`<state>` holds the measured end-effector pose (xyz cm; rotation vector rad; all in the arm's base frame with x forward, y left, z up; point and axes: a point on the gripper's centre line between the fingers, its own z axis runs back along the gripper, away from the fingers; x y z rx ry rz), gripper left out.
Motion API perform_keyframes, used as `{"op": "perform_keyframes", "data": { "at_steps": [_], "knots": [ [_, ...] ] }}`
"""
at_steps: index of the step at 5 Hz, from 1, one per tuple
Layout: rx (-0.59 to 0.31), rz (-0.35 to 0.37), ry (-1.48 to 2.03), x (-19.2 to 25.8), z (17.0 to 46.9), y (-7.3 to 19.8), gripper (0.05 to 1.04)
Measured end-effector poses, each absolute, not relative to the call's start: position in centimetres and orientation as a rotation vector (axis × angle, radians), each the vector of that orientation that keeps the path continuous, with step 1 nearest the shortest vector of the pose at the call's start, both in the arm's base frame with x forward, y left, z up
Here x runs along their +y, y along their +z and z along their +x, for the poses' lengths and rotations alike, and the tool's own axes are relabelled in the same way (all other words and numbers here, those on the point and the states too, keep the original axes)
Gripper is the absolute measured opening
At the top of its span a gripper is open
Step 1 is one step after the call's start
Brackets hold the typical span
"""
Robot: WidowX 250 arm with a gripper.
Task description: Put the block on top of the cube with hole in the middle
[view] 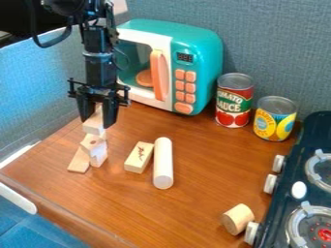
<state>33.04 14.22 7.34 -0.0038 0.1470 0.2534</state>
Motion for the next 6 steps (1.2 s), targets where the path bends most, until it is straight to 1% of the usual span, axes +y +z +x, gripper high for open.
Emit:
{"op": "perform_keyframes", "data": {
  "at_steps": [1,2,4,5,6],
  "knots": [
    [0.143,-0.009,0.236,14.2,33.1,7.0,0.540],
    [0.150,-0.030,0.213,13.7,32.6,6.0,0.540],
    [0.194,-0.010,0.201,13.8,31.2,5.1,0.540],
    [0.198,-0.005,0.207,13.9,31.2,5.1,0.605],
    [0.207,-0.015,0.218,13.7,31.1,5.3,0.905]
  ]
}}
